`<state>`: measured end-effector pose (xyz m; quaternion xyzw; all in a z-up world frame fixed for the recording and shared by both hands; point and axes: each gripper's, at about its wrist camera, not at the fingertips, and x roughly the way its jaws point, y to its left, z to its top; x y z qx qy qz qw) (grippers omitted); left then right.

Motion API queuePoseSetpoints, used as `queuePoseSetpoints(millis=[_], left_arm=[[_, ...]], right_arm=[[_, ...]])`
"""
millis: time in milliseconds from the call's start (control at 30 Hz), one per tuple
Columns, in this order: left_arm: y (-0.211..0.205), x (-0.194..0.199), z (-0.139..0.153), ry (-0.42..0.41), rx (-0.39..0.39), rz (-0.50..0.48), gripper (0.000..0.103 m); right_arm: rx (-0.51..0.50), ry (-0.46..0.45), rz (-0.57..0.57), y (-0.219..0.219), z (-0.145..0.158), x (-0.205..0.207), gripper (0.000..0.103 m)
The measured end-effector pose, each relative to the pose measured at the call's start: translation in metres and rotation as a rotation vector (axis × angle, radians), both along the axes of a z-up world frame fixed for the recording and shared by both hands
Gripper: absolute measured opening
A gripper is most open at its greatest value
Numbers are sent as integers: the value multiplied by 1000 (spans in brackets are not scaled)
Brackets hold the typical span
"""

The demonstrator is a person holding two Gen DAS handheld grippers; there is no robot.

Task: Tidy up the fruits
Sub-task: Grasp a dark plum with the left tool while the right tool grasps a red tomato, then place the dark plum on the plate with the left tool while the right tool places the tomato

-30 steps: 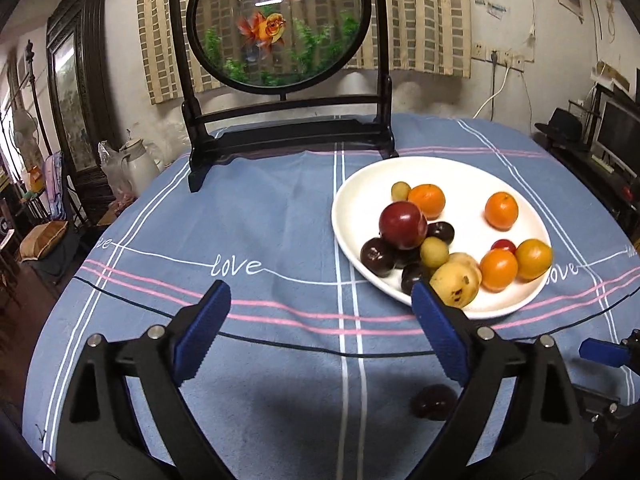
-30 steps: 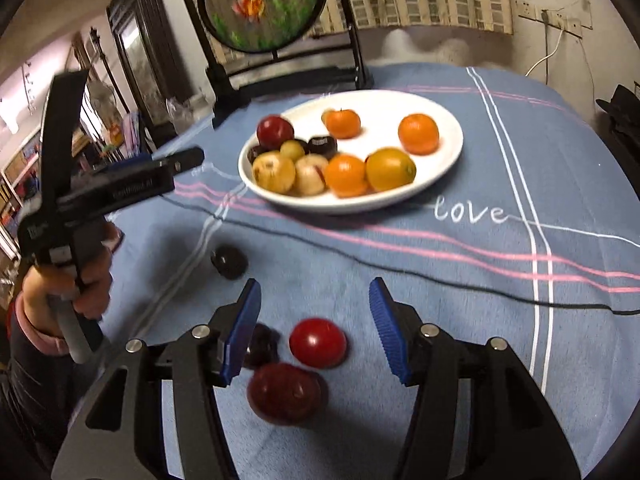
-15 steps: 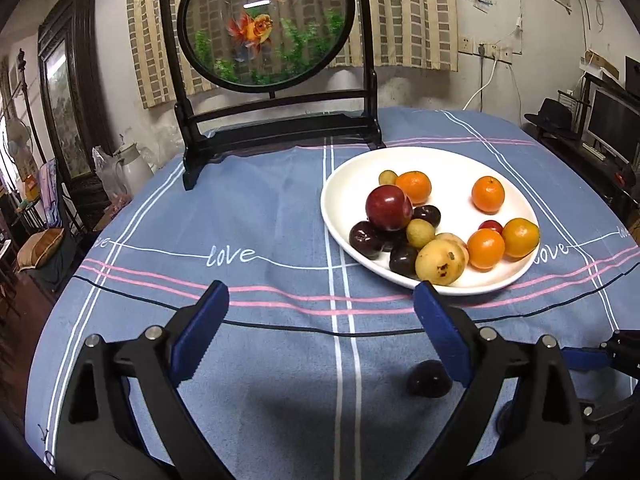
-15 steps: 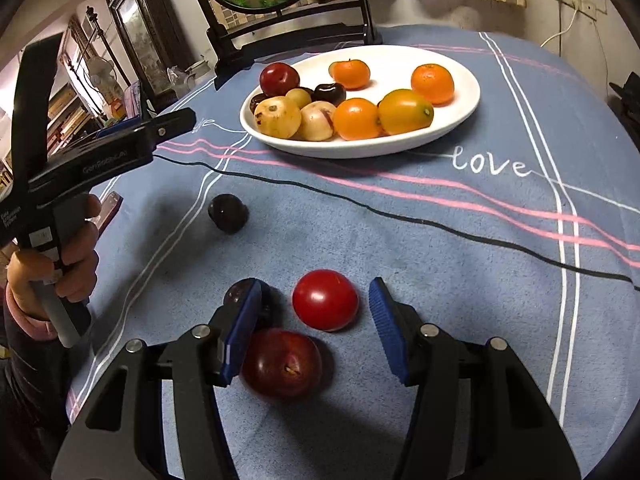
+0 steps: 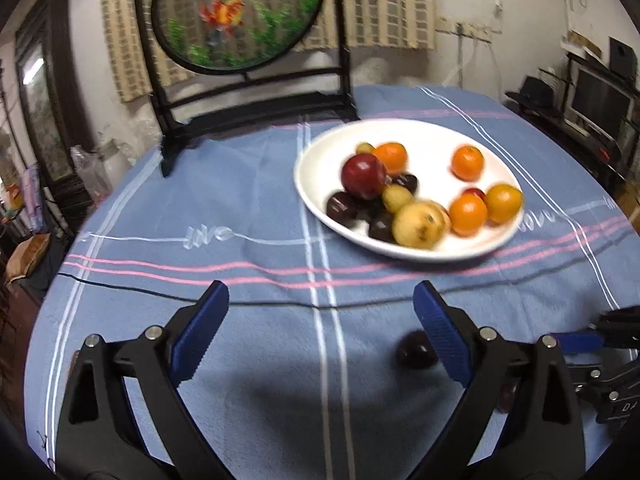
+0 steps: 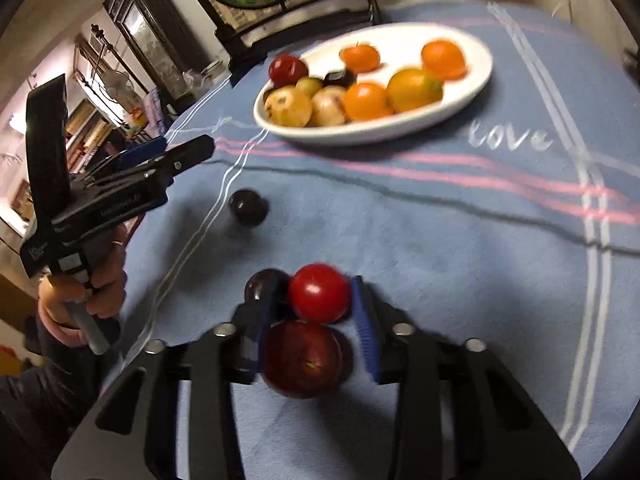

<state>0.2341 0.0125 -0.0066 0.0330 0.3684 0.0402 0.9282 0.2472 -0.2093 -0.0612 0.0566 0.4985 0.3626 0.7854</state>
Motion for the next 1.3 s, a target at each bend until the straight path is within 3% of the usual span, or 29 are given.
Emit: queuePoseSetpoints(millis=[67, 167, 267, 333, 400, 667, 733, 933, 1100, 1300], left_arm=[[-4, -1, -5, 28, -19, -37, 95], [-10, -2, -10, 50, -16, -79, 94], [-15, -1, -16, 81, -30, -116, 85], [-17, 1, -21, 106, -34, -130, 71], [-18, 3, -25, 126, -51, -149, 64], [-42, -1, -36, 144, -12, -261, 59], [-46, 3, -46, 179, 4, -271, 49], [-47, 3, -47, 159, -3, -275, 32], [-45, 3, -41, 145, -12, -263, 32], [-39, 5, 12, -28, -65, -244, 31]], right_arm=[[29, 33, -14, -5, -1, 3, 42], [93, 83, -48, -15, -1, 7, 30], [116, 42, -96, -24, 9, 7, 29], [156, 24, -118, -30, 15, 6, 30], [158, 6, -131, -32, 17, 5, 29], [149, 5, -128, -29, 17, 7, 29], [146, 3, -124, -26, 18, 7, 29], [142, -27, -109, -25, 23, 2, 29], [147, -105, -101, -21, 33, 1, 29], [167, -277, -157, -7, 71, 35, 30]])
